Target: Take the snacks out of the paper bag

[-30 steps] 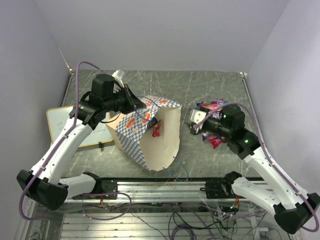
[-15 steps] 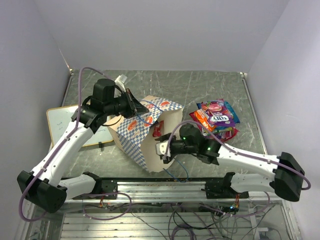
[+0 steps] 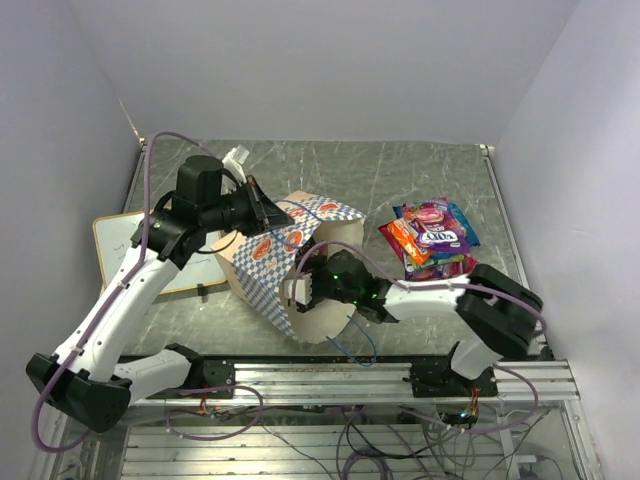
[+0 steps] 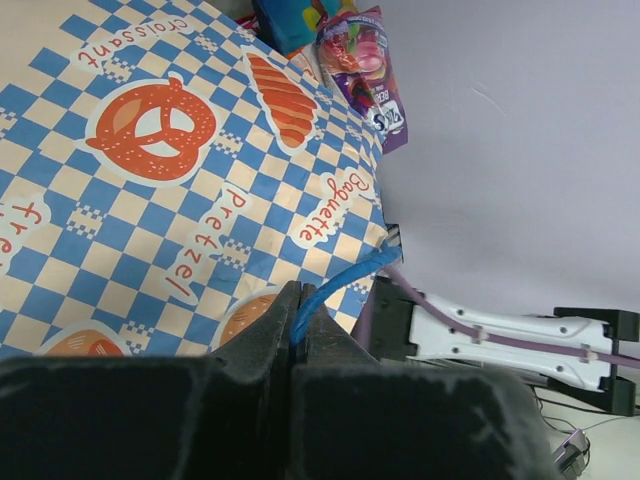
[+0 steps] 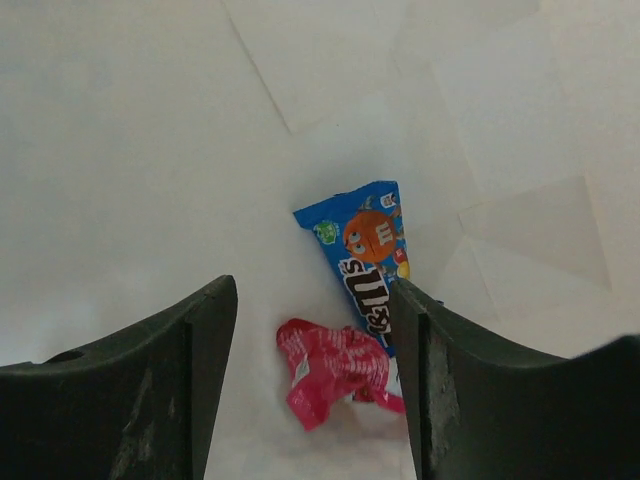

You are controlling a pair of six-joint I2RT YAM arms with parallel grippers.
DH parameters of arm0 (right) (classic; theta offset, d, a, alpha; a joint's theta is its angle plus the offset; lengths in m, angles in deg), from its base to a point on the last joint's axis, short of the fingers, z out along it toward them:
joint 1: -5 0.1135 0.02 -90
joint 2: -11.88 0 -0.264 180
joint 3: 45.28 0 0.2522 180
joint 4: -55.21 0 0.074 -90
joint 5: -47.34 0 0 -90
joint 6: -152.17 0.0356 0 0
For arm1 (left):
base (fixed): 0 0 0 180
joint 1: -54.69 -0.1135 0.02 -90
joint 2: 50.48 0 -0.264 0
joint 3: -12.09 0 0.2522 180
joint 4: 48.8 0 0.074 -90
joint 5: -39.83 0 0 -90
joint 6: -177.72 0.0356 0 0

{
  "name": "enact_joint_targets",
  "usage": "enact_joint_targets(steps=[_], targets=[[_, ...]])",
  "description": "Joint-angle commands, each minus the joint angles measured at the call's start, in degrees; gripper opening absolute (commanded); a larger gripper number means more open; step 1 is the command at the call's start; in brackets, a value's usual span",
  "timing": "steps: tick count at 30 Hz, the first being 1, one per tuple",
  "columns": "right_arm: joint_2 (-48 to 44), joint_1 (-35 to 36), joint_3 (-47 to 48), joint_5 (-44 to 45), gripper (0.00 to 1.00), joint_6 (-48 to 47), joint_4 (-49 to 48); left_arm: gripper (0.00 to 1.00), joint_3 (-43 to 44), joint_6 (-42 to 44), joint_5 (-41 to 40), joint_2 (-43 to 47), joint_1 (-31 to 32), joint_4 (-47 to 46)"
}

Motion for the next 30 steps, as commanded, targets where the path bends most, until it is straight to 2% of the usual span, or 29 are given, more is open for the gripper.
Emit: enact_joint_targets(steps=[1,7,8,9,10,14,17,22,28,30], targets=[[7.7,-1.0,3.9,4.2,0.62,0.7,-12.2,0.07,4.0,2.6,1.2,-1.2,0.3,2.3],[16.6,-2.7,10.8,6.2,0.68,-0.9,-12.9,0.07,7.1,4.1,2.8,-2.8,0.2,4.4],[18.2,-2.8,11.6,6.1,0.69,-1.8,-12.5,0.07,7.2,4.1,3.0,-2.9,0.3,4.4],[19.4,-3.0,12.2,6.3,0.75,-2.9,-12.5,0.07,7.1,4.1,3.3,-2.8,0.3,4.3],[20.5,-3.1,12.5,6.5,0.76,-3.3,-12.6,0.07,7.0,4.1,3.5,-2.7,0.3,4.3],[23.5,-3.9,15.0,3.9,0.76,-4.2,-8.6,0.07,7.7,5.1,3.3,-2.6,0.3,6.3],[25.6,-4.6,16.1,3.6,0.74,-2.4,-9.4,0.07,7.1,5.2,2.8,-2.0,0.3,6.2],[26.7,-5.4,19.3,4.6,0.64,0.7,-7.1,0.07,7.8,6.0,2.5,-2.0,0.3,7.4],[26.5,-6.0,19.2,2.9,0.39,1.8,-5.8,0.07,7.2,5.6,1.8,-1.4,0.3,7.1],[25.9,-6.1,18.8,2.9,0.34,1.9,-5.4,0.07,7.3,5.7,1.2,-1.2,0.2,7.4]])
